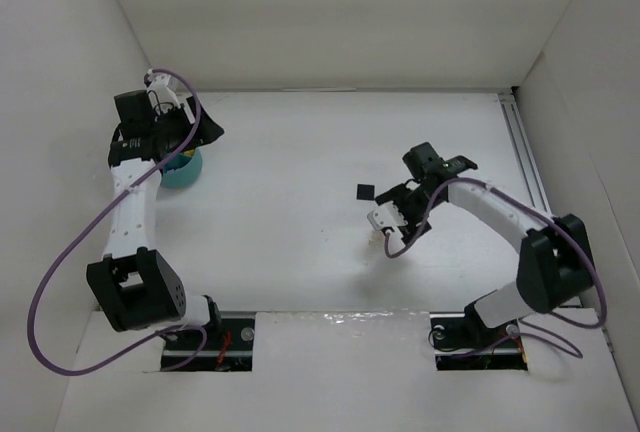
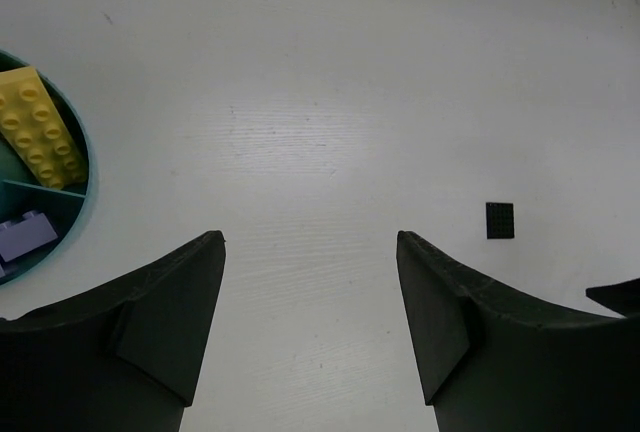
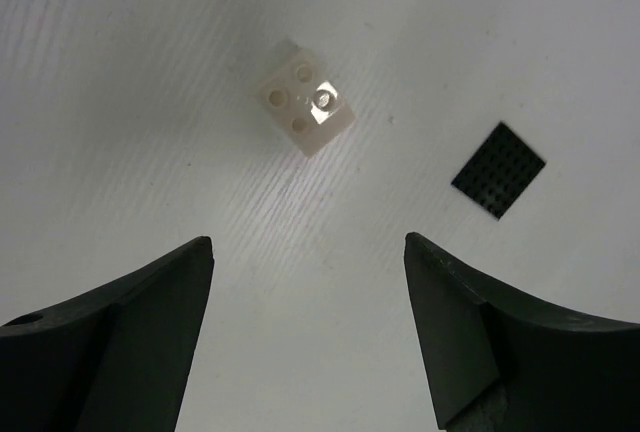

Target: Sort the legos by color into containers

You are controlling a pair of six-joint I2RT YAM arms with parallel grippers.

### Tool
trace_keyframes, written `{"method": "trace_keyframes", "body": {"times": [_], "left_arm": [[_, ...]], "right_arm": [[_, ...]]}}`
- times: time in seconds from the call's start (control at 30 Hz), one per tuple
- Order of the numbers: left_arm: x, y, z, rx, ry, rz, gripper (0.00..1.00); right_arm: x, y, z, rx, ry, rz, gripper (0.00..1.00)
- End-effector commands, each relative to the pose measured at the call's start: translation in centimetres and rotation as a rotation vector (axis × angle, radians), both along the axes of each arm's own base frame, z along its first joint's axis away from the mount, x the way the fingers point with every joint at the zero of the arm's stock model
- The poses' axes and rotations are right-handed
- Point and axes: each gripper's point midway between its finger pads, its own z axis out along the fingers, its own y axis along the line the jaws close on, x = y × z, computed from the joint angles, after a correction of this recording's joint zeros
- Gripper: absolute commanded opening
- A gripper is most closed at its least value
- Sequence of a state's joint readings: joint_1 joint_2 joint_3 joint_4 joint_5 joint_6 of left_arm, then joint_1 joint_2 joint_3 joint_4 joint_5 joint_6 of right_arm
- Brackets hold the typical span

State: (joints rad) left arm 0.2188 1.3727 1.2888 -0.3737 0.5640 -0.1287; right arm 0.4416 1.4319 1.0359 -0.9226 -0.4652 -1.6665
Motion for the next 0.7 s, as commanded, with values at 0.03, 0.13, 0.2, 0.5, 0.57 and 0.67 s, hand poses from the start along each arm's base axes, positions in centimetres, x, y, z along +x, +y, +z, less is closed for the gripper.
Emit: {"method": "trace_keyframes", "body": {"times": [0.03, 0.13, 0.2, 0.5, 0.57, 0.67], "left_arm": [[0.4, -0.3, 1.4, -0.001, -0.047, -0.031, 0.67], [0.5, -0.2, 1.5, 0.001, -0.056, -0.031, 0.67], [0.4, -0.3, 1.9, 0.003, -0.065, -0.031, 0.67], [0.0, 0.5, 1.3, -0.001, -0.047, -0.010, 0.68], [-0.2, 0.3, 1.2, -0.008, -0.040, -0.018, 0.69], [0.0, 0.2, 1.2, -0.013, -0.039, -0.025, 0.69]], "right_arm": [[0.5, 3.7, 0.5, 0.068, -0.034, 0.342, 0.80], [0.9, 5.1, -0.2, 0.067, -0.016, 0.425, 0.79], [1.4, 5.8, -0.7, 0.062, -0.007, 0.473, 0.79], [-1.2, 5.3, -2.2, 0.004, 0.072, 0.611, 0.73], [-1.3, 5.3, -2.4, 0.002, 0.081, 0.611, 0.73], [-1.8, 5.4, -3.0, -0.006, 0.112, 0.622, 0.72]]}}
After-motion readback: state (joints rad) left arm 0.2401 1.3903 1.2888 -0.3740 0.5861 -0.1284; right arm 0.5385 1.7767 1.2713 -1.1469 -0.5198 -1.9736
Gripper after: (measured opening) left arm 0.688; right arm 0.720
